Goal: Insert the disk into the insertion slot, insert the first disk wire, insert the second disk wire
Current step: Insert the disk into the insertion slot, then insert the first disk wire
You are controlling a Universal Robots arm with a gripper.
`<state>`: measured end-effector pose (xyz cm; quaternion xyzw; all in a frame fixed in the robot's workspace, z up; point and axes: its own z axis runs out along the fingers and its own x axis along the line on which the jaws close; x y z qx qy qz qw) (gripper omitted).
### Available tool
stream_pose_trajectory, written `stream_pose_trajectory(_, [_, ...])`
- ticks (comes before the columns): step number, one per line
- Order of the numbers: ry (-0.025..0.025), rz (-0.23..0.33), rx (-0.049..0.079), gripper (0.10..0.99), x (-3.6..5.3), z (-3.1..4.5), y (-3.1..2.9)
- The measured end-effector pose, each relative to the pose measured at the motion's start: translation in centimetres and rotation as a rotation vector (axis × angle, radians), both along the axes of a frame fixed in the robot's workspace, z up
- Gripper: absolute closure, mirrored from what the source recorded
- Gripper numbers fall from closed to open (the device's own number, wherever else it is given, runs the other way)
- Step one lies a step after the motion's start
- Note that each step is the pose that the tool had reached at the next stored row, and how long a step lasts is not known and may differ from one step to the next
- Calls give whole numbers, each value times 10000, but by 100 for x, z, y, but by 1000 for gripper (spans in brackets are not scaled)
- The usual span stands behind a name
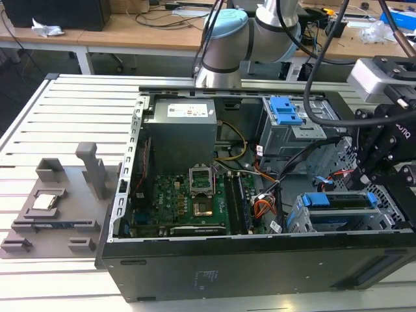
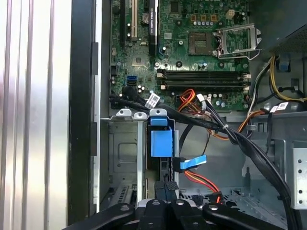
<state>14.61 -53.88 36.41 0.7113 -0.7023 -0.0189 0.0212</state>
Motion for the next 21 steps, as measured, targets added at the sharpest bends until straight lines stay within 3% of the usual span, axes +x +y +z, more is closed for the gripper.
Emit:
stream_pose_trajectory(3, [3, 1, 1, 980, 71, -42, 5])
stream_pose_trajectory(18, [3, 0, 2, 973, 79, -52, 5])
stream_pose_trajectory(21, [3, 0, 2, 792, 80, -53, 5])
